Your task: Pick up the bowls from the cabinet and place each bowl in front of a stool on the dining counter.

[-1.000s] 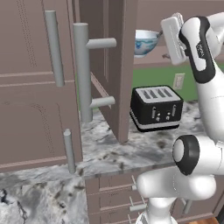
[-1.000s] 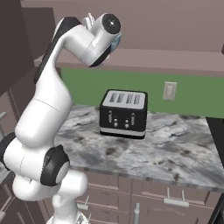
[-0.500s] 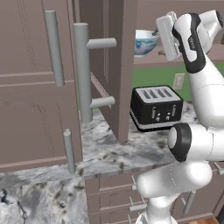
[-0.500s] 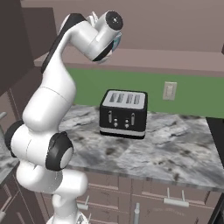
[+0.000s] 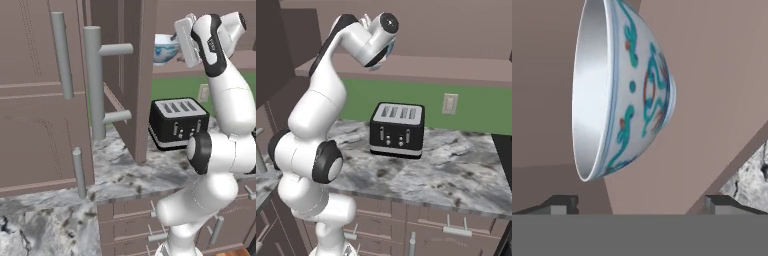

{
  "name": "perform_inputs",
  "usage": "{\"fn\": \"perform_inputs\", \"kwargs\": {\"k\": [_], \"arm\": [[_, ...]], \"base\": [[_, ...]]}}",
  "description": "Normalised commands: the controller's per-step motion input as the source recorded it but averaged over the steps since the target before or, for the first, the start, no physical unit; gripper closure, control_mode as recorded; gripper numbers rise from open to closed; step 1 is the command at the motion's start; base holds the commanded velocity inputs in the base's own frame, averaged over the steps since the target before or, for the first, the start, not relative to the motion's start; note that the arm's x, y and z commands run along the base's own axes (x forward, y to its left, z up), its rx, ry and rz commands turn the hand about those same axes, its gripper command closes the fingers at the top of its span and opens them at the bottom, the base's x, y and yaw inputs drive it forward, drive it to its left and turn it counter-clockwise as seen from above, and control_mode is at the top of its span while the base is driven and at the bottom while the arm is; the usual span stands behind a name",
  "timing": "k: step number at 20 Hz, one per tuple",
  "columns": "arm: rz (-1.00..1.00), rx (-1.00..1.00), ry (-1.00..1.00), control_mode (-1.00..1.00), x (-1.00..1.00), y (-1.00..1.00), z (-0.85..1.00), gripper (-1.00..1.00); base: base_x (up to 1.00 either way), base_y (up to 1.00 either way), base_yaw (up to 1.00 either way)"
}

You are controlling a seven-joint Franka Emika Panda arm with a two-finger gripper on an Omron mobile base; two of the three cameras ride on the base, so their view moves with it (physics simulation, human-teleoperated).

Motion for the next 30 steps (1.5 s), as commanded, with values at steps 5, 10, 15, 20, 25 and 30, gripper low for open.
{"fn": "perform_inputs", "kwargs": {"k": [5,10,15,20,25,30], "arm": [[0.0,0.0,0.01,-1.0,0.34,0.0,-0.12,-1.0],[0.0,0.0,0.02,-1.0,0.41,0.0,-0.05,-1.0],[0.0,0.0,0.04,-1.0,0.47,0.0,0.0,-1.0],[0.0,0.0,0.05,-1.0,0.45,0.0,0.0,-1.0],[0.0,0.0,0.05,-1.0,0.11,0.0,-0.05,-1.0],[0.0,0.0,0.0,-1.0,0.0,0.0,-0.06,-1.0]], "base": [[0.0,0.0,0.0],[0.0,0.0,0.0],[0.0,0.0,0.0],[0.0,0.0,0.0],[0.0,0.0,0.0],[0.0,0.0,0.0]]}}
